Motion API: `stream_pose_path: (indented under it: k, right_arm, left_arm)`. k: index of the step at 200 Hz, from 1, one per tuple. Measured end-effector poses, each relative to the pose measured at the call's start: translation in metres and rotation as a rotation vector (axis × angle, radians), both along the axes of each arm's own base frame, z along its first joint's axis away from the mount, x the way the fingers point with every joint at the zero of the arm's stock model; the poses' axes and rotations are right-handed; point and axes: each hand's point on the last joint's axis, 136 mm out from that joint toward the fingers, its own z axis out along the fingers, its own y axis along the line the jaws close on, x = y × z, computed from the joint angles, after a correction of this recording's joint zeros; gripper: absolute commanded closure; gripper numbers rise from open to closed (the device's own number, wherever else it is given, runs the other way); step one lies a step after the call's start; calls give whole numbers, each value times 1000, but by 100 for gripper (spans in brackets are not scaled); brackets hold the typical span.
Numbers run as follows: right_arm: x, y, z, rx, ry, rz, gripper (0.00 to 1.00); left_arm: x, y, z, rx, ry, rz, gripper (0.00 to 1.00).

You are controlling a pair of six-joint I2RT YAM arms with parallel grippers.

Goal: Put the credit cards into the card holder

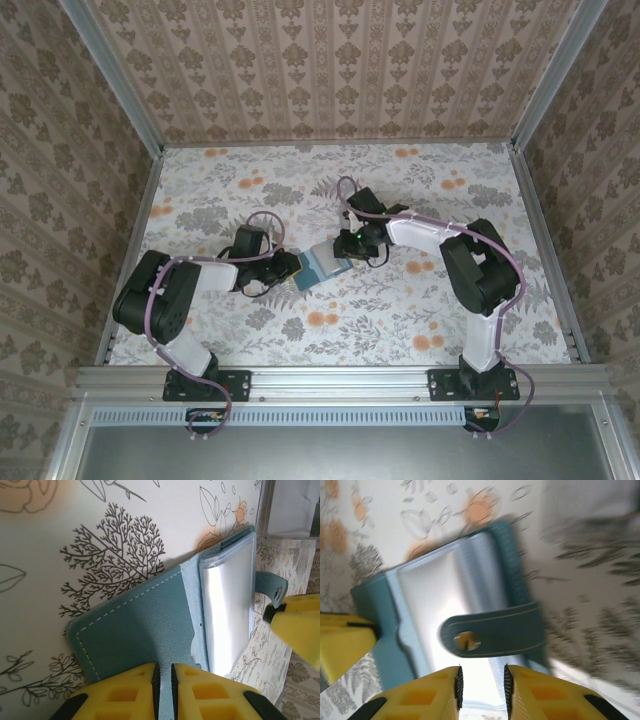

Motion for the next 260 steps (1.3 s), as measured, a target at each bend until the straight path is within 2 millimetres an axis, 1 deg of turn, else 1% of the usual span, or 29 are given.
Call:
stream_pose_path:
  k: [18,34,105,155,192,212,260]
  right_arm:
    - [-8,9,0,7,5,28,70]
    - [-11,12,1,9,7,37,70]
    - [-6,6,-2,-24,-16,28,70]
    - [-4,0,-14,-67,-15,16,70]
    - [-5,2,-14,-69,-18,25,70]
    - [-6,10,-11,-26,-11,29,70]
    - [-9,46,-5,182,41,30,69]
  left_arm:
    - [0,0,0,0,0,-1,82]
    - [0,0,0,0,0,-1,82]
    - [0,0,0,1,0,-1,82]
    - [0,-2,0,2,-3,-5,82]
    - [0,-2,0,3,-3,-4,82]
    - [1,-3,0,3,-2,-7,82]
    - [2,-8,0,3,-5,-16,82]
